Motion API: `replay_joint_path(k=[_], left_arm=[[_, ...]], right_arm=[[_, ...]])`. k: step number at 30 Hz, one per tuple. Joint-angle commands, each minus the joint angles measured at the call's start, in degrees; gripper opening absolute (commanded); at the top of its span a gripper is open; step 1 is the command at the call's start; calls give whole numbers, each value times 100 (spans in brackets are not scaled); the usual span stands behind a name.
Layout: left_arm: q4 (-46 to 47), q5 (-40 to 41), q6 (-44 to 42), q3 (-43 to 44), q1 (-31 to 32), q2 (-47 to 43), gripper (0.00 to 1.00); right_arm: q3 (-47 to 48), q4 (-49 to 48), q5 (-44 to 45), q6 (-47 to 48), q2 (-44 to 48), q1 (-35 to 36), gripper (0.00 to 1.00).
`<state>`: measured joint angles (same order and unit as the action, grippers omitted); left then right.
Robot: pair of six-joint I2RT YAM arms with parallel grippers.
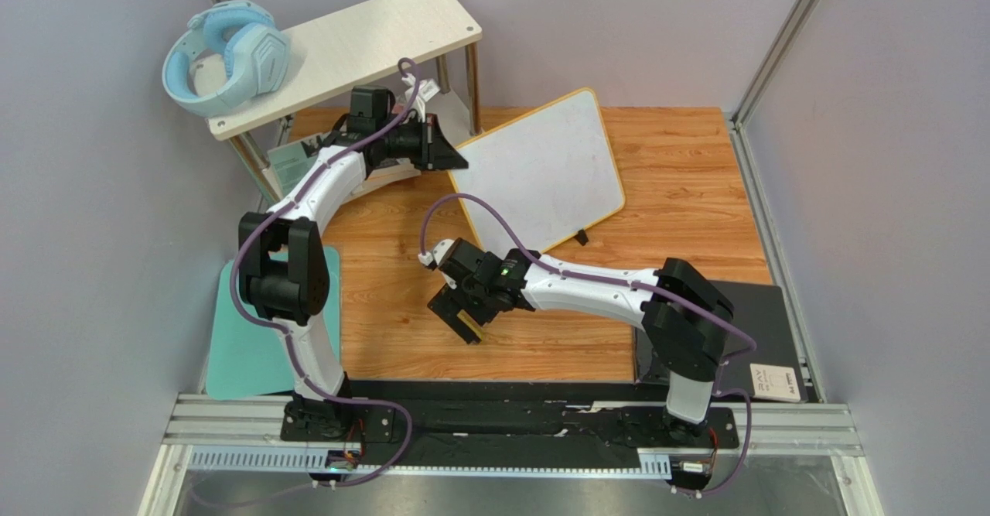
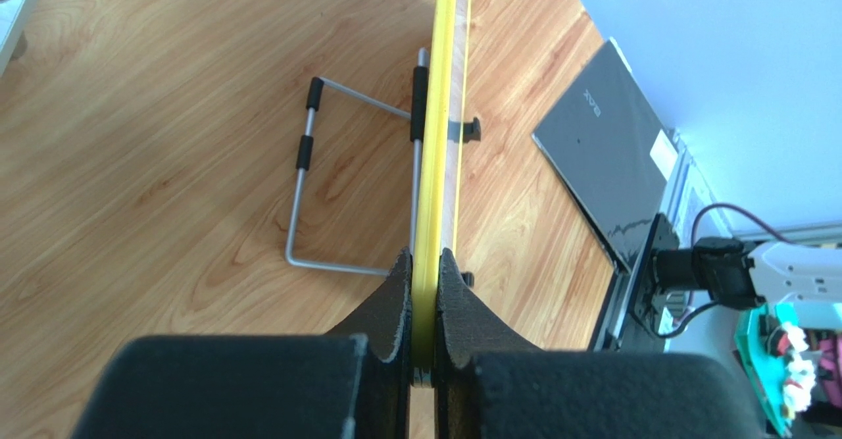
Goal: Erase the whiteboard
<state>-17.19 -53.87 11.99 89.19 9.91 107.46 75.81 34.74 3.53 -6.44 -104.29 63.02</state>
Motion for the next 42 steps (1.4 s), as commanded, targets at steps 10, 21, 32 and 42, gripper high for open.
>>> replay_joint_path(k=[10, 21, 32, 42], left_arm=[[-681, 342, -1146, -402, -130, -559, 0], [-619, 561, -1085, -543, -139, -542, 14], [-680, 807, -1137, -437, -139, -472, 32], [-751, 1062, -1190, -604, -139, -612, 37]], right_arm=[[57, -178, 1131, -551, 550, -378, 100], [-892, -574, 588, -833, 1306, -2039, 73], [-972, -618, 842, -1053, 709, -2084, 0], [-1033, -591, 1168, -1158, 287, -2084, 0]])
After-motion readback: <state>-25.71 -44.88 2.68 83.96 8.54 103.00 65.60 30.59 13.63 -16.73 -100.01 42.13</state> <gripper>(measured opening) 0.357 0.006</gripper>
